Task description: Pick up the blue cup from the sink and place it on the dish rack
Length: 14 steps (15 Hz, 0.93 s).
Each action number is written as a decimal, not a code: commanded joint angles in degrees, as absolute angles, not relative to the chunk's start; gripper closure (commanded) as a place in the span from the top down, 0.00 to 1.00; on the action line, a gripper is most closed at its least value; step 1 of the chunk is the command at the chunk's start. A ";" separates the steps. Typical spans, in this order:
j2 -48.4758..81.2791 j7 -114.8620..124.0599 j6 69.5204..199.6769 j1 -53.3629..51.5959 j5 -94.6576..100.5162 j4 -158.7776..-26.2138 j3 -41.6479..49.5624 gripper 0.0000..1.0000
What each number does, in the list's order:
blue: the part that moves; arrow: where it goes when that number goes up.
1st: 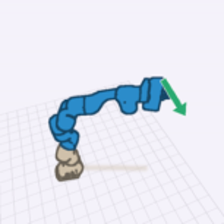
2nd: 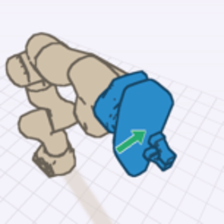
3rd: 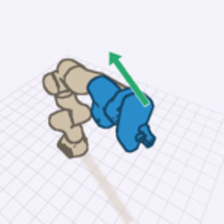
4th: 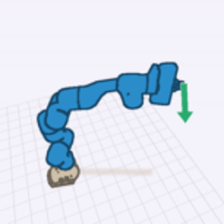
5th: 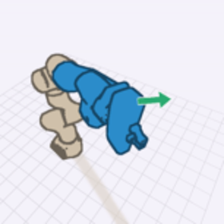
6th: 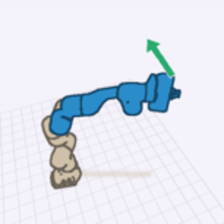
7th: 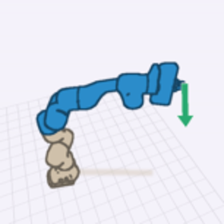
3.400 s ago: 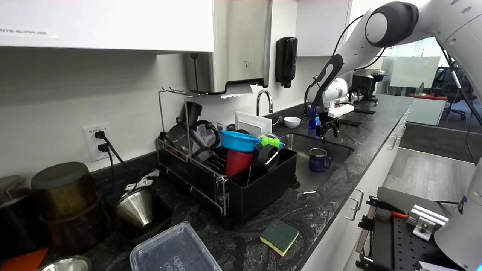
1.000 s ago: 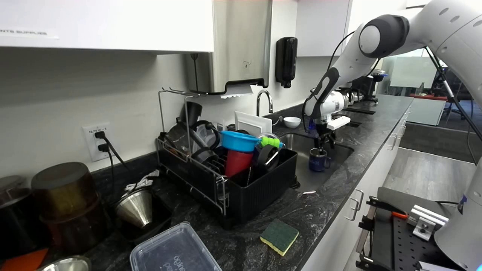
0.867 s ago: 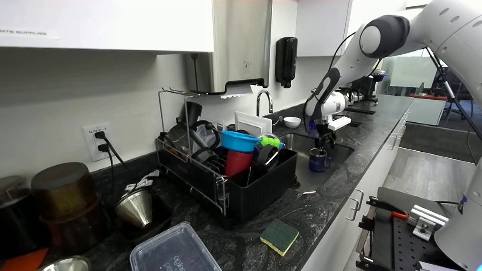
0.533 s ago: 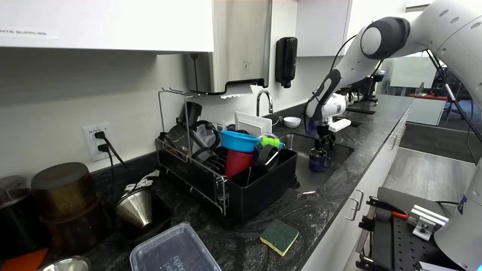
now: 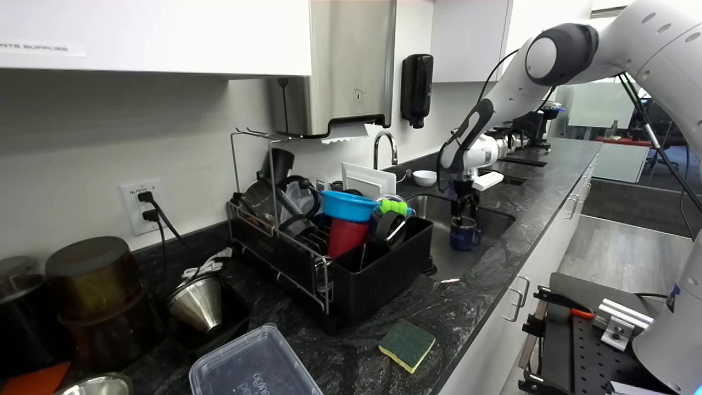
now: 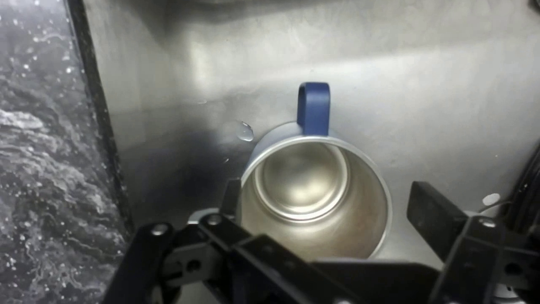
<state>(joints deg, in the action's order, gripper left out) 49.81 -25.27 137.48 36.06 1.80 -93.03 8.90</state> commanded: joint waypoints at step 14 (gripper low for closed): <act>50.26 -31.72 138.45 41.83 0.92 -89.81 6.16 1.00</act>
<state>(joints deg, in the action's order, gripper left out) 49.92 -29.61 137.59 40.22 1.29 -89.96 7.50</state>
